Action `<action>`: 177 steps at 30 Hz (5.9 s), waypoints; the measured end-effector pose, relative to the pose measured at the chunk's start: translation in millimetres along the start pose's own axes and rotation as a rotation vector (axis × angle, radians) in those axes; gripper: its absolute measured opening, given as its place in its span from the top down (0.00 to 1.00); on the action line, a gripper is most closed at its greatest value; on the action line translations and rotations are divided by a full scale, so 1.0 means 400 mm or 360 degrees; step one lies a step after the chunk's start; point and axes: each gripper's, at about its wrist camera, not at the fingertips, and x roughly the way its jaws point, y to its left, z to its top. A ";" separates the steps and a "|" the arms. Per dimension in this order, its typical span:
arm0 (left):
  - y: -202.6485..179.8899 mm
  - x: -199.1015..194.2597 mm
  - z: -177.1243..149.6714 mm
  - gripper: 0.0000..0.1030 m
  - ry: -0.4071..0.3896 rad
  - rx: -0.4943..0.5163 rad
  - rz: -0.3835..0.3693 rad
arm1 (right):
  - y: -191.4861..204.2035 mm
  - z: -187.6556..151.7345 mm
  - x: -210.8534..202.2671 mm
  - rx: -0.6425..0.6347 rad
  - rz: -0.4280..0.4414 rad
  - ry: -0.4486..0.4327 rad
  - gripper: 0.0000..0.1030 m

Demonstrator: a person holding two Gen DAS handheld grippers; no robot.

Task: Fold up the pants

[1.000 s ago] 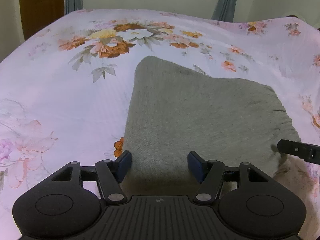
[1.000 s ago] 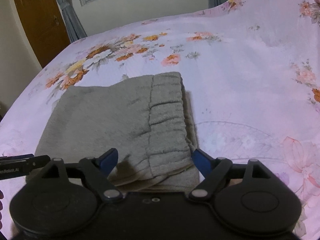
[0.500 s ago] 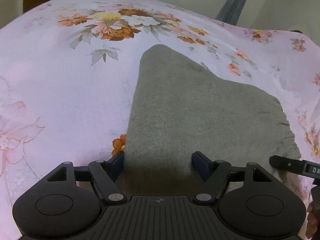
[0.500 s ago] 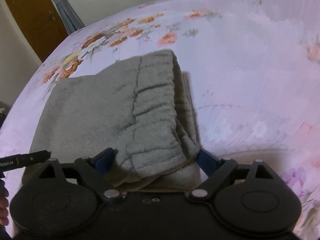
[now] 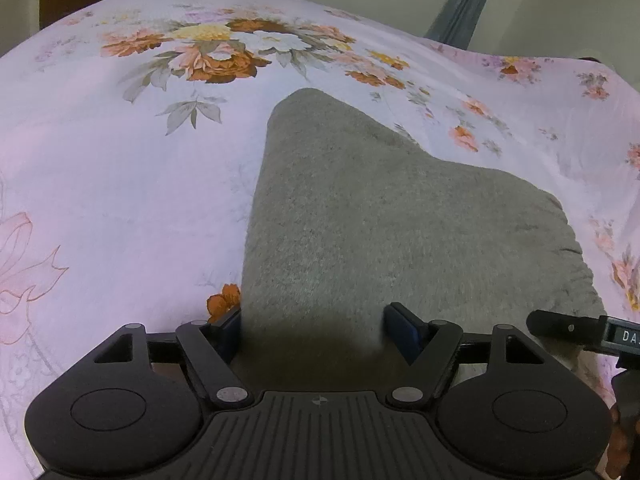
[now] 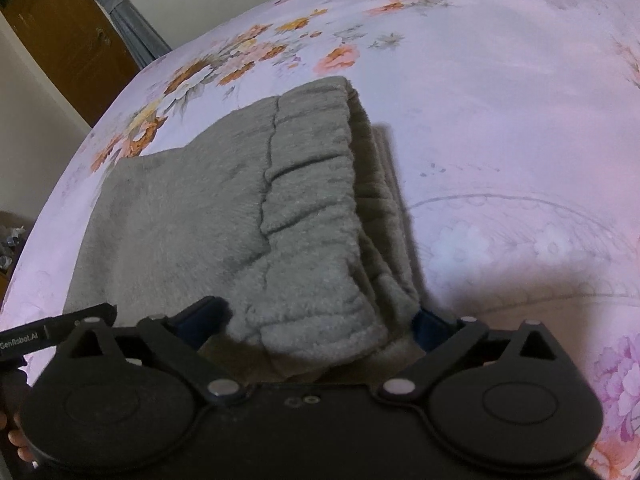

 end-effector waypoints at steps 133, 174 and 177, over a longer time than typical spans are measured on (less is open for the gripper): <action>-0.202 0.152 0.212 0.47 -0.0179 0.0384 0.0272 | 0.126 0.210 0.112 -0.0545 -0.0337 -0.0385 0.45; -0.241 0.025 0.179 0.46 -0.0268 0.0403 0.0322 | 0.160 0.158 -0.034 -0.0439 -0.0332 -0.0433 0.30; -0.233 0.029 0.198 0.46 -0.0280 0.0394 0.0329 | 0.163 0.170 -0.035 -0.0489 -0.0349 -0.0455 0.30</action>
